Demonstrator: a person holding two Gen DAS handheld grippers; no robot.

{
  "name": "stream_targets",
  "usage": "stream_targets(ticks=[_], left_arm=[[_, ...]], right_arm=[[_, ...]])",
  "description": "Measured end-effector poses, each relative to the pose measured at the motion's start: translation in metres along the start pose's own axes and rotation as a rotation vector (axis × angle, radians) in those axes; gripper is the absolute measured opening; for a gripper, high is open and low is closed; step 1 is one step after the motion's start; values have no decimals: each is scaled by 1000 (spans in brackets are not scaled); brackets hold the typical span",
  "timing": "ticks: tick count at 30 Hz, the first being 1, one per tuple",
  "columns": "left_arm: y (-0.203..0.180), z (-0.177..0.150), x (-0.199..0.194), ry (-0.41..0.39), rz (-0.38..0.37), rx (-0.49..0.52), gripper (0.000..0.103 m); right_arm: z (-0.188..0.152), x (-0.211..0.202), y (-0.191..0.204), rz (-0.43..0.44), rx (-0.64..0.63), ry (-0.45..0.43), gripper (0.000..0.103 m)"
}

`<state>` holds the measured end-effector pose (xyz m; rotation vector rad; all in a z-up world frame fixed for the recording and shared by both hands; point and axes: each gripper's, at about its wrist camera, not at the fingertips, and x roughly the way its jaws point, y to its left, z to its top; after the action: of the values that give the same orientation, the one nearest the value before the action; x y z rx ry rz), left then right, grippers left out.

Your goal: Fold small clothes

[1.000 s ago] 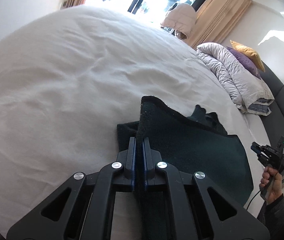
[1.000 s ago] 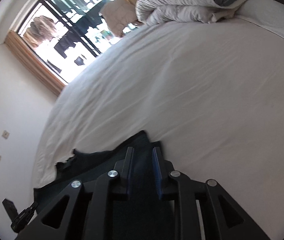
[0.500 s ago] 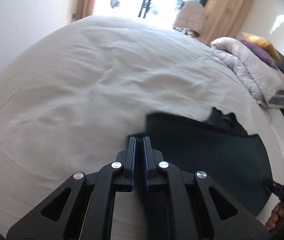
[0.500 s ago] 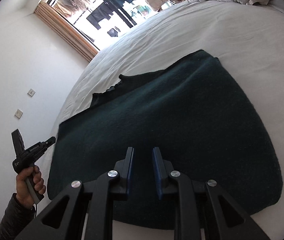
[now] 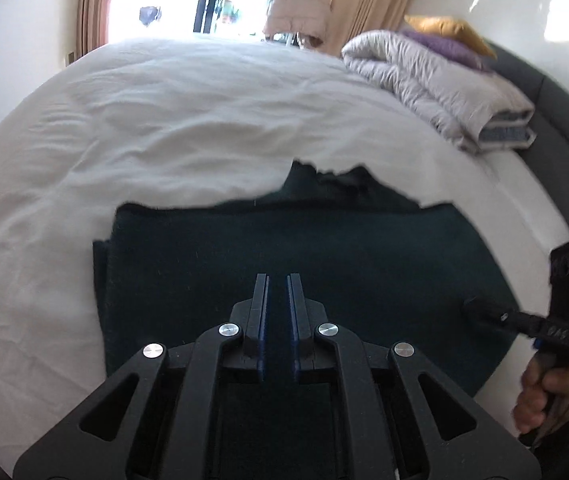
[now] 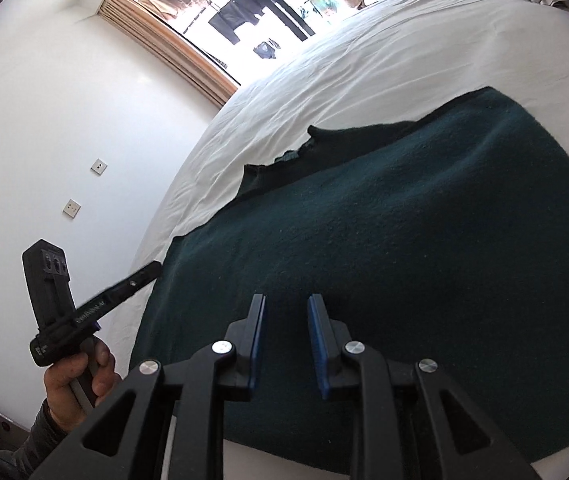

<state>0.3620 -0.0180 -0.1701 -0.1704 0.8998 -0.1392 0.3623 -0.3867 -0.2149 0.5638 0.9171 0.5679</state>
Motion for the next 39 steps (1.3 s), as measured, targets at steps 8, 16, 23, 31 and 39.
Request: stream_targets(ticks=[8,16,23,31,39], left_arm=[[36,-60,0,-23,14,-90,9],[43,-78,-9,-2,-5,-141,9],[49,-91,-19,-27,-32,-172,9],[54,-93,-24,-34,-50,-194,9],[61,-94,-28,-45,-80,-209,9]], right_arm=[[-13,-21,-62,-55,152,-49,0],[-19,-35,-78,-87,205,-113,0],[-6,-37,-37,-95,127,-119,20],[-8,-38,-90,-78,229,-120,0],[4,-110,-108,-254,338,-311,18]])
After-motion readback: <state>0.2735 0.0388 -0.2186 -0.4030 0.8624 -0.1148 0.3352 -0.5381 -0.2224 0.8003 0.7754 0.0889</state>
